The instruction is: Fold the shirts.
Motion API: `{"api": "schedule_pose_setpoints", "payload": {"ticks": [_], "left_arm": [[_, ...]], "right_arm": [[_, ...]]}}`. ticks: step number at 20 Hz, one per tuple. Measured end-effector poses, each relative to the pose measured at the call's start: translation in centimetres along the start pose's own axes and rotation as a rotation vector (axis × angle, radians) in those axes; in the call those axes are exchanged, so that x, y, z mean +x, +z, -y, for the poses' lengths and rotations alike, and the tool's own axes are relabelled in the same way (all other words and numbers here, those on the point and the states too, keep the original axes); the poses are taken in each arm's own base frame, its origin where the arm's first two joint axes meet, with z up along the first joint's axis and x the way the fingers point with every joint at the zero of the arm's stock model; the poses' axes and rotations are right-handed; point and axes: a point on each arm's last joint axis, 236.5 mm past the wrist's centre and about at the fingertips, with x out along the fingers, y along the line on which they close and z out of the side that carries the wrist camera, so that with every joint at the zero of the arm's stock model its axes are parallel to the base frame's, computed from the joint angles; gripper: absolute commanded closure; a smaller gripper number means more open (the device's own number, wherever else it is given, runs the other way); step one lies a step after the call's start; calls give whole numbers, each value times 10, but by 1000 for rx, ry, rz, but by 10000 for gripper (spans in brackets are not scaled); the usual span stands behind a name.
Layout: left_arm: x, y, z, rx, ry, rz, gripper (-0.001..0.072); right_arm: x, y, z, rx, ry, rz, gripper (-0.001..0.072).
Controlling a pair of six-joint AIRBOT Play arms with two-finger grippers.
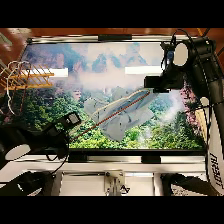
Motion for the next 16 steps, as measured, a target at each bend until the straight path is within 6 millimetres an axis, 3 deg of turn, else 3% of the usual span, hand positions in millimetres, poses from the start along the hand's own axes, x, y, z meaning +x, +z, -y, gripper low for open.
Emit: {"api": "schedule_pose_setpoints", "payload": {"ticks": [3,5,12,16], "left_arm": [[-14,-6,2,17,4,18,656],[-9,-11,1,22,8,1,656],[54,-2,-4,-29,6,-51,655],[90,13,2,-43,-35,-66,656]], "right_arm": [[0,3,2,0,-7,15,646],[0,4,0,-1,-1,18,646],[-3,-2,-23,-30,98,-3,646],[-19,-1,-39,-76,181,39,646]]}}
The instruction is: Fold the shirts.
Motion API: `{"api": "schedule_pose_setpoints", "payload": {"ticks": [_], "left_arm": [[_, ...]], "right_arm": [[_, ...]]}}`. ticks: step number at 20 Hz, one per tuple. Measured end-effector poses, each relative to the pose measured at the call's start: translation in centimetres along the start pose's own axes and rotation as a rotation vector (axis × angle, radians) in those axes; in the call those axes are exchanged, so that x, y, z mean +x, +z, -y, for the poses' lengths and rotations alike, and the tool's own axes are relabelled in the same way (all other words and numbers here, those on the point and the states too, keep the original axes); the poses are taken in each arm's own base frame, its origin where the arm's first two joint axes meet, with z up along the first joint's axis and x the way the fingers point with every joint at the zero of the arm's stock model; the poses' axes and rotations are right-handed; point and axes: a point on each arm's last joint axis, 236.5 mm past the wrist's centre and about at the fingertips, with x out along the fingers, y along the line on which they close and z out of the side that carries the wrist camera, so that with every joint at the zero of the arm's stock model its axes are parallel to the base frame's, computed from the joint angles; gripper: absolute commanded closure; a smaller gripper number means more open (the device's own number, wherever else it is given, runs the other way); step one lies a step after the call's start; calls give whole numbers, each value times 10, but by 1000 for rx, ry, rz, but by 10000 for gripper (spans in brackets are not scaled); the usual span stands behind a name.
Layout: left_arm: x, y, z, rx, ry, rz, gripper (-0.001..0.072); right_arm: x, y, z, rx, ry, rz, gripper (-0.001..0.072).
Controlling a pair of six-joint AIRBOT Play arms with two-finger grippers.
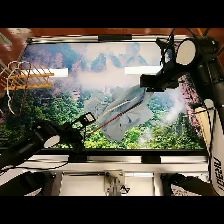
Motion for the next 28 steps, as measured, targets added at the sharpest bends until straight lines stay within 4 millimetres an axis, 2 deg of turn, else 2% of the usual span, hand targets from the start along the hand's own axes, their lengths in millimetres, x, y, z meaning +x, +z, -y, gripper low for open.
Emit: {"api": "schedule_pose_setpoints", "payload": {"ticks": [4,6,8,11,15,16,17,18,19,20,22,24,26,28], "left_arm": [[21,4,1,-47,-21,-27,656],[23,11,-1,-101,-26,-11,656],[21,26,1,-133,-43,34,656],[5,64,3,-151,-66,154,656],[-24,106,1,-136,-69,287,655],[-29,112,0,-132,-68,306,656],[-33,116,0,-130,-68,320,655],[-35,119,-1,-130,-69,327,655],[-37,121,-1,-128,-68,335,655],[-38,121,-1,-126,-68,336,655],[-38,120,-1,-119,-65,325,655],[-38,117,-1,-114,-63,314,655],[-37,115,-1,-107,-62,303,656],[-37,112,0,-94,-63,288,656]], "right_arm": [[-34,-3,-30,-48,116,72,647],[-51,-12,-51,-93,166,97,646],[-62,-21,-70,-136,196,108,646],[-63,-38,-101,-189,225,87,646],[-45,-40,-115,-211,166,81,646],[-41,-37,-117,-202,158,89,620],[-38,-35,-121,-193,158,97,423],[-36,-33,-125,-186,167,104,183],[-35,-33,-129,-183,175,104,138],[-36,-31,-131,-185,183,115,138],[-46,-28,-129,-187,191,144,75],[-70,-17,-113,-168,179,218,75],[-102,3,-73,-108,116,328,76],[-131,21,-14,-16,9,429,76]]}}
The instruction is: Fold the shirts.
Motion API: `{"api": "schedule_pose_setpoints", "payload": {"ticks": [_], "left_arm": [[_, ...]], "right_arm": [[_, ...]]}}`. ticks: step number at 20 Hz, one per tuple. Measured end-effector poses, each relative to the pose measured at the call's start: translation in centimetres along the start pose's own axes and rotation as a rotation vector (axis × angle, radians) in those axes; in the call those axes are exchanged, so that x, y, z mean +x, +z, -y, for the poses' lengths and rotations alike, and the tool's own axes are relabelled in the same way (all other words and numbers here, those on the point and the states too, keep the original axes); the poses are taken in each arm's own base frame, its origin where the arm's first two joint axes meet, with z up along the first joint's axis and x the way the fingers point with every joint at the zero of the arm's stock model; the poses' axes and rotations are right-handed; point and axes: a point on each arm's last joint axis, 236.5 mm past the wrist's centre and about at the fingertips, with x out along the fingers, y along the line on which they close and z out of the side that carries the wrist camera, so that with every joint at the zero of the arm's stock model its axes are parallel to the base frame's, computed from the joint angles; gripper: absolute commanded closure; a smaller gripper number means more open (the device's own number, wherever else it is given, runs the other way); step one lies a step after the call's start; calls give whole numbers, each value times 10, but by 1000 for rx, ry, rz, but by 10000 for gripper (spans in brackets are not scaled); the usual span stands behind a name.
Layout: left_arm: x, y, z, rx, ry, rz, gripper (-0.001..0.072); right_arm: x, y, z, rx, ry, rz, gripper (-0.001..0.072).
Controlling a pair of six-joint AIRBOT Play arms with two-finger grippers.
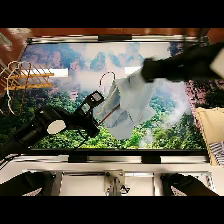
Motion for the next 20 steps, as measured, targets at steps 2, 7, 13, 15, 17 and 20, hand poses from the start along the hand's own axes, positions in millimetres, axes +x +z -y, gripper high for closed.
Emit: {"api": "schedule_pose_setpoints", "payload": {"ticks": [2,7,13,15,17,20], "left_arm": [[0,-4,0,17,-2,-15,655],[-2,-16,2,73,-9,-72,655],[-10,-23,-11,151,40,-126,655],[-11,-24,-14,173,49,-133,656],[-12,-24,-16,188,57,-137,655],[-15,-24,-20,209,73,-139,656]], "right_arm": [[-12,13,60,32,-125,38,76],[0,3,119,-406,-151,-94,76],[52,-26,64,-1040,239,-173,75],[70,-36,48,-1141,322,-195,75],[86,-43,45,-1210,347,-223,76],[108,-45,44,-1272,351,-244,76]]}}
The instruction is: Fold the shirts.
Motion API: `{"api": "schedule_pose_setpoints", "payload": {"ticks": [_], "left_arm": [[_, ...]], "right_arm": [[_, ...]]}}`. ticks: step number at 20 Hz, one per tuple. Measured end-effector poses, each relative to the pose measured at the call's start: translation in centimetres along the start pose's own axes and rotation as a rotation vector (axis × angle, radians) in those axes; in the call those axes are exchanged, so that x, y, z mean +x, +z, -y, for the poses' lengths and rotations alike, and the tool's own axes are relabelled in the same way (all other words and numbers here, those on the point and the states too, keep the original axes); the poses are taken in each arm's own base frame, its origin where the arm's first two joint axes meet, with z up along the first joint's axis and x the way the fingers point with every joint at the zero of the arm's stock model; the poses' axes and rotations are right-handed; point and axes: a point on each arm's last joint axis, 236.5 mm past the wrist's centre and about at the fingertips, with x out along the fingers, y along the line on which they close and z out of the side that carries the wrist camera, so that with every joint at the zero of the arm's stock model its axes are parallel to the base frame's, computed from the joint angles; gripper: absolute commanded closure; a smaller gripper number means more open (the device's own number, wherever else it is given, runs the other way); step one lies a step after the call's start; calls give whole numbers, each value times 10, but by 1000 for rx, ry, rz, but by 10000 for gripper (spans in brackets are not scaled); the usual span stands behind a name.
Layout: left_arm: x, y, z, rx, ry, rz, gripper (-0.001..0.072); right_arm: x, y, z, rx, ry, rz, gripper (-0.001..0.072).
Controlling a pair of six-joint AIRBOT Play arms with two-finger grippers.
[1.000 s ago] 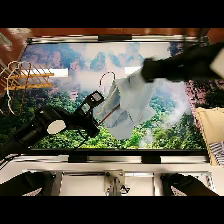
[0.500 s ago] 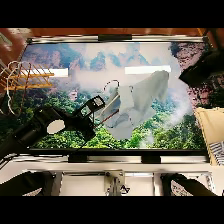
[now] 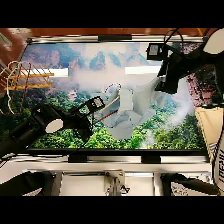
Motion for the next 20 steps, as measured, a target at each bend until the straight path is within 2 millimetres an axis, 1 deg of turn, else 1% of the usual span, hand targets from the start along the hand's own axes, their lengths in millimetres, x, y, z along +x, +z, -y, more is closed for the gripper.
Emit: {"api": "schedule_pose_setpoints", "payload": {"ticks": [2,4,5,7,8,9,10,11,12,13,14,15,16,17,18,20], "left_arm": [[-2,1,-5,15,20,2,656],[-8,6,-12,39,50,17,656],[-11,10,-16,52,64,27,656],[-20,19,-26,76,99,53,655],[-24,22,-34,78,123,65,655],[-27,24,-42,75,140,72,649],[-29,23,-48,65,150,74,581],[-31,25,-55,48,161,86,405],[-34,27,-66,25,179,104,201],[-35,23,-75,7,194,99,100],[-36,20,-84,-12,209,98,79],[-38,17,-93,-31,222,99,78],[-40,13,-101,-52,233,97,22],[-44,12,-110,-67,251,101,-5],[-50,11,-121,-82,276,108,-13],[-62,10,-139,-109,315,122,-13]], "right_arm": [[10,-4,2,-12,13,-17,76],[19,-5,-3,-21,53,-24,78],[23,-7,-7,-23,79,-29,98],[28,-10,-13,-25,116,-40,458],[30,-13,-19,-45,145,-48,608],[30,-13,-23,-30,166,-50,646],[31,-13,-24,-26,172,-49,646],[30,-16,-31,-23,203,-59,647],[30,-15,-34,-20,218,-57,647],[30,-14,-37,-17,231,-56,647],[29,-15,-41,-9,246,-60,647],[29,-17,-40,7,240,-71,648],[29,-18,-37,23,231,-74,648],[29,-20,-38,31,233,-83,648],[28,-17,-42,29,253,-71,648],[27,-16,-44,45,259,-72,648]]}}
